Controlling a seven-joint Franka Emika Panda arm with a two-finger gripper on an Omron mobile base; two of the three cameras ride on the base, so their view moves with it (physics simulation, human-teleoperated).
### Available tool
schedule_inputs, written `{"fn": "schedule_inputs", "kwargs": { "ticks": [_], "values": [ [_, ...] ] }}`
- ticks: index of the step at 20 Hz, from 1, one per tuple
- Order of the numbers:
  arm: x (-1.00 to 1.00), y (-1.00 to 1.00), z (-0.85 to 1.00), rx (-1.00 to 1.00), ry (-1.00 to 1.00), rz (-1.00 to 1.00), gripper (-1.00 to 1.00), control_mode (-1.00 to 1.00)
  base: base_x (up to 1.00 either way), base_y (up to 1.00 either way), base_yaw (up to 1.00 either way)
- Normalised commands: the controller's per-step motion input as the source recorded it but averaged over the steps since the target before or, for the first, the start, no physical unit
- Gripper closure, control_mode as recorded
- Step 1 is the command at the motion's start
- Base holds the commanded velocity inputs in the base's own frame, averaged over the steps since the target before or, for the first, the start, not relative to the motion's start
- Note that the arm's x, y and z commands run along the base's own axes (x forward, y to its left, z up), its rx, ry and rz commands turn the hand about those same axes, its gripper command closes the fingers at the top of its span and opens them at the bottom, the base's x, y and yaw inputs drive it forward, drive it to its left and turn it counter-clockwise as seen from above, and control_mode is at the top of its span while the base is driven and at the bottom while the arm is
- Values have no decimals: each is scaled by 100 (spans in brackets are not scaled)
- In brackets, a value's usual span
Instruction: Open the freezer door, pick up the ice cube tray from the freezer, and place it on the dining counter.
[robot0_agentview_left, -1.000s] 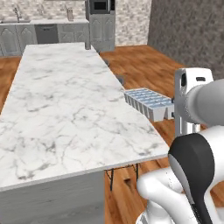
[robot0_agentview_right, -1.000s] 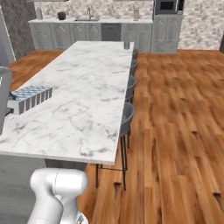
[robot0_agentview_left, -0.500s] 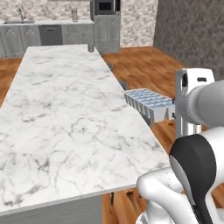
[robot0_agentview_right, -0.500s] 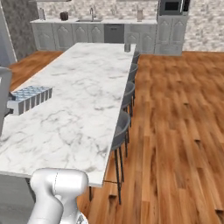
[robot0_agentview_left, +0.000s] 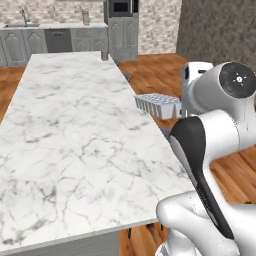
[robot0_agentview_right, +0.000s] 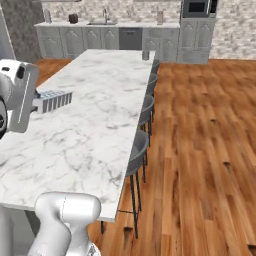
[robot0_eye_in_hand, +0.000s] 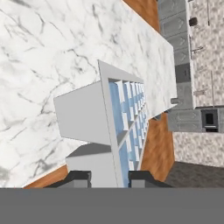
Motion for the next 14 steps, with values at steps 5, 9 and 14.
{"fn": "schedule_inputs", "kwargs": {
  "ticks": [5,9,14],
  "values": [
    [96,0,-16,0,1,0,100,-100,0,0,0],
    [80,0,-40,0,0,0,100,-100,0,0,0],
    [85,3,-47,0,2,0,100,-100,0,0,0]
  ]
}}
